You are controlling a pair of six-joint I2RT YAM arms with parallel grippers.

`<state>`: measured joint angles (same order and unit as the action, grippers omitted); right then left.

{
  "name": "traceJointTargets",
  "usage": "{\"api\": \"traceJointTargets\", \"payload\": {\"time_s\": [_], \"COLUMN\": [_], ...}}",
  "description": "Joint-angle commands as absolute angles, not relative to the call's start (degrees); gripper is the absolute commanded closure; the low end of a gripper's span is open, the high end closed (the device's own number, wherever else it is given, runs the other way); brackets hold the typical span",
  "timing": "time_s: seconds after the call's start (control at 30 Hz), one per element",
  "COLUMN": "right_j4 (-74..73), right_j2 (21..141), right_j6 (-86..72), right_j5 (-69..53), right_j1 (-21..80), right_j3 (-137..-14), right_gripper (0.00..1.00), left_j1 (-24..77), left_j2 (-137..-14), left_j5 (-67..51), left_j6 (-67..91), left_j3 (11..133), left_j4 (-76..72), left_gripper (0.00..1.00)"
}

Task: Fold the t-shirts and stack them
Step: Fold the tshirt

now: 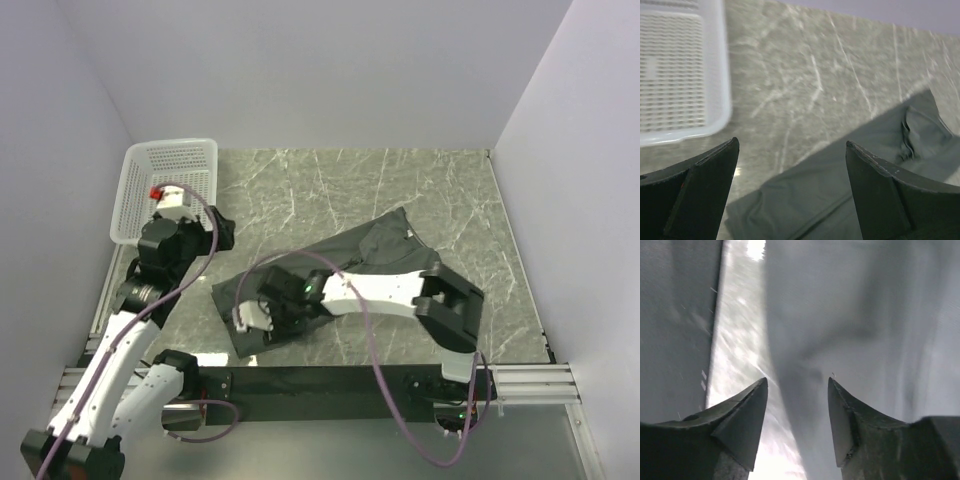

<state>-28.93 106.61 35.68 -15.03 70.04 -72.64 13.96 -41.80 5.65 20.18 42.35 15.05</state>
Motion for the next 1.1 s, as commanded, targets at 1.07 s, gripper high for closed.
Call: {"api": "traceJointTargets", "payload": {"time_s": [1.07], "right_j4": [-31.46], "right_j2": [67.76], "right_j6": [25.22], "right_j5": [-43.86], "right_j1": [-10.72], "right_j3": [-54.58], "right_gripper": [0.46], "left_j1": [33.22], "left_j2": [-138.60], "left_j5": [-29.80], "left_j6": [9.49], "left_j3": [119.35], "left_j4": [31.29], "left_gripper": [0.24]}}
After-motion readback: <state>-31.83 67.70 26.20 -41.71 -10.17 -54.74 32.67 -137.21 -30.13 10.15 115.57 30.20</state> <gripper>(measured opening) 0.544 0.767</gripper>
